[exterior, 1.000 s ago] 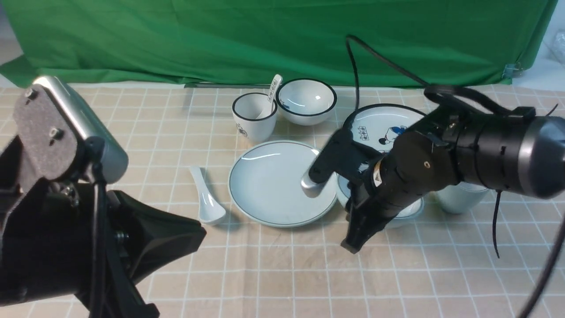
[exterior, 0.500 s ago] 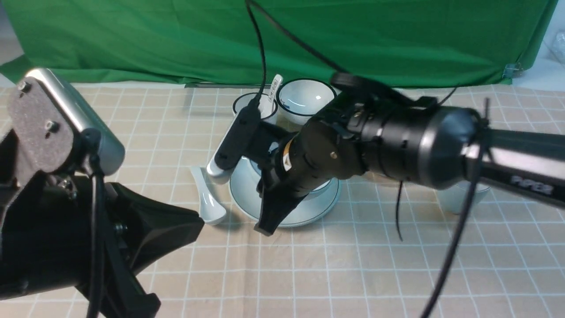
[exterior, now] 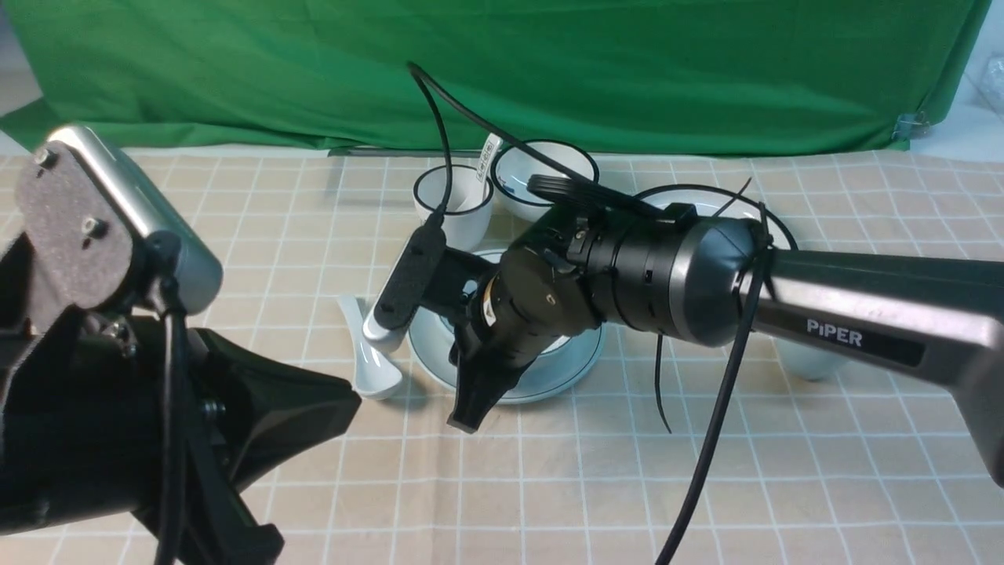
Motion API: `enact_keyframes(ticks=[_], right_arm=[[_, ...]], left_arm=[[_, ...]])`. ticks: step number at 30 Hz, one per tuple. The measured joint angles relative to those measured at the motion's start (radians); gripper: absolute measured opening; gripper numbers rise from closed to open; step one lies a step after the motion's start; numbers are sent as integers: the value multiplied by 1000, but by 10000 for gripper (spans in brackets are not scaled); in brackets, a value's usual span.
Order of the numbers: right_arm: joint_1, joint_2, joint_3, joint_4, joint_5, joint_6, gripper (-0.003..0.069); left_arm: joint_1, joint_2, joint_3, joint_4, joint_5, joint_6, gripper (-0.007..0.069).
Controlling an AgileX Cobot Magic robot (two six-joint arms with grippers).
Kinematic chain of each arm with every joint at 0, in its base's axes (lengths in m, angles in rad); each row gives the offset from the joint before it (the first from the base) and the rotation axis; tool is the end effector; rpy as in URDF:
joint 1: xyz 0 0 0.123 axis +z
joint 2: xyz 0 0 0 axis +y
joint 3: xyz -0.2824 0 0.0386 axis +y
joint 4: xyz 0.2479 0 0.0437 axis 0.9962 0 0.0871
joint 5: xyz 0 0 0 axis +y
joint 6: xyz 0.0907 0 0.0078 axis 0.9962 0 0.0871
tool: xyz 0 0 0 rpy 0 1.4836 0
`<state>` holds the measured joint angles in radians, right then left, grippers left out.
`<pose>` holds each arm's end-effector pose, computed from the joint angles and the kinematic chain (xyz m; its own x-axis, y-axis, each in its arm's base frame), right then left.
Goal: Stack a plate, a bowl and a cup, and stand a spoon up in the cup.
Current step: Use the right arm to put the blue rice bowl into the blue large plate in the middle, then use the right arm to grab a blue teacup
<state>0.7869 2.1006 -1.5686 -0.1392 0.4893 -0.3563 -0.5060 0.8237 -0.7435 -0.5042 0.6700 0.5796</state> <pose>0.3333 0.3258 0.1862 -0.1890 -0.8414 -0.5063 -0.8636 0.3878 -0.3221 0.1255 -0.1008 0.3310 -0.3705 0.3913 -0.8424 0.7532 0.6572 -0.0260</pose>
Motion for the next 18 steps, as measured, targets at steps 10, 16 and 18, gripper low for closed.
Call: enact_keyframes(ticks=[10, 16, 18], right_arm=[[-2, 2, -1, 2, 68, 36, 438], [-2, -147, 0, 3, 151, 111, 503], [-8, -228, 0, 2, 224, 123, 500]], left_arm=[[0, 0, 0, 0, 7, -2, 2], [0, 0, 0, 0, 10, -2, 2], [0, 0, 0, 0, 10, -2, 3]])
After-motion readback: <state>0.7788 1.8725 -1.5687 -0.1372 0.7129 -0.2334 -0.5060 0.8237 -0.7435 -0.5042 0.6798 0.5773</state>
